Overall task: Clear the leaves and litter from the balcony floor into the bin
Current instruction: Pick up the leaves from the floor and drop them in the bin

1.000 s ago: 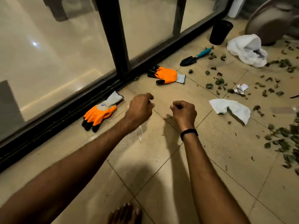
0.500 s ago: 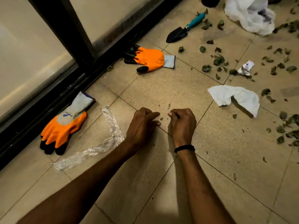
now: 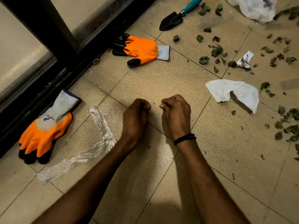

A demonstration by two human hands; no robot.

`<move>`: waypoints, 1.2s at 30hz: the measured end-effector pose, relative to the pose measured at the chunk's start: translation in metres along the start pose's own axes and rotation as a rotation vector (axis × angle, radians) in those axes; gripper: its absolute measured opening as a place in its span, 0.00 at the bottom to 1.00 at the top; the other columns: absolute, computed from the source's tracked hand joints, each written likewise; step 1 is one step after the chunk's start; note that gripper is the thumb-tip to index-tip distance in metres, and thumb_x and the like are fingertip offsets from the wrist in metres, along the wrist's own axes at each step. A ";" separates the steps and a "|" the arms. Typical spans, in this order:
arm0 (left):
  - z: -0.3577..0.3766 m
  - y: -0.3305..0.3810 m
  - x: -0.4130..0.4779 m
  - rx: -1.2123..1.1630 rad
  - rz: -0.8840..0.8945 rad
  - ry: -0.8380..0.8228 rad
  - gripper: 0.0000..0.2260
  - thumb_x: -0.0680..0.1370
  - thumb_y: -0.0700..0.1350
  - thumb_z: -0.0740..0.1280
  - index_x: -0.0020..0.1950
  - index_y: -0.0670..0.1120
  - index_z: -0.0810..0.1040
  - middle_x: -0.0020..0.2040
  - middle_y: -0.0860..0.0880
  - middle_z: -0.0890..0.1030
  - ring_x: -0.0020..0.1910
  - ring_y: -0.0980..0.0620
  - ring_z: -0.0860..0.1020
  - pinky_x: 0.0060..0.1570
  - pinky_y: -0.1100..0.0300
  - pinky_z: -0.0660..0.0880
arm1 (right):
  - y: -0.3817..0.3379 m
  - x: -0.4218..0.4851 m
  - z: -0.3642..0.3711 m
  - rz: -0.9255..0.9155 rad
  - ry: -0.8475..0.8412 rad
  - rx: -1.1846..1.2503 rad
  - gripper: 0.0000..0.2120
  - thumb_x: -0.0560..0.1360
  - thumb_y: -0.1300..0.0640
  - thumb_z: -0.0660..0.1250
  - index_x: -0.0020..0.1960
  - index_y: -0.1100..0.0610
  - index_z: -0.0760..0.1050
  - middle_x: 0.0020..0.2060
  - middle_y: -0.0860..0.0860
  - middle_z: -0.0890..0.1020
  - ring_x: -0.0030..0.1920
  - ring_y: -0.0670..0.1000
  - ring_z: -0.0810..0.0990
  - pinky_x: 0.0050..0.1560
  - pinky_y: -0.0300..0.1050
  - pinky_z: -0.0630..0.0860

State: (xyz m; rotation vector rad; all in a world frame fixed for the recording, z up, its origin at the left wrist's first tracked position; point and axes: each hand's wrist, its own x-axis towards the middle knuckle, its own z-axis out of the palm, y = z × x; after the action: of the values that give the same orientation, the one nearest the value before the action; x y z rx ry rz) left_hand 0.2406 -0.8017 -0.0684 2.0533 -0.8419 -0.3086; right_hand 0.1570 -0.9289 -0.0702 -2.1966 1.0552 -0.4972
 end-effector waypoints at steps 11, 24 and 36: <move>0.004 -0.001 0.024 0.099 0.046 -0.087 0.07 0.81 0.42 0.66 0.43 0.45 0.79 0.40 0.53 0.77 0.44 0.52 0.77 0.42 0.57 0.70 | -0.001 -0.001 -0.001 0.094 0.114 -0.207 0.06 0.78 0.62 0.66 0.49 0.54 0.80 0.43 0.50 0.80 0.47 0.50 0.75 0.42 0.33 0.61; 0.024 0.012 0.034 0.471 0.215 -0.053 0.08 0.70 0.25 0.65 0.44 0.35 0.79 0.40 0.38 0.77 0.41 0.40 0.73 0.36 0.46 0.73 | 0.023 -0.032 -0.046 0.361 0.188 0.077 0.03 0.78 0.60 0.68 0.46 0.56 0.79 0.38 0.42 0.80 0.38 0.34 0.75 0.39 0.21 0.64; -0.016 -0.006 0.003 0.050 -0.194 -0.006 0.05 0.81 0.41 0.64 0.48 0.49 0.78 0.41 0.54 0.80 0.40 0.54 0.78 0.41 0.61 0.71 | 0.030 -0.035 -0.057 0.371 0.084 -0.147 0.08 0.76 0.65 0.67 0.48 0.56 0.83 0.44 0.51 0.84 0.46 0.49 0.80 0.47 0.40 0.74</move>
State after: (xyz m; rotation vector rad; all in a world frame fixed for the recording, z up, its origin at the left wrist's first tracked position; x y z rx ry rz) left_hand 0.2531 -0.7909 -0.0635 2.1859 -0.6611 -0.4040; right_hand 0.0858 -0.9371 -0.0518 -2.0481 1.5470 -0.3542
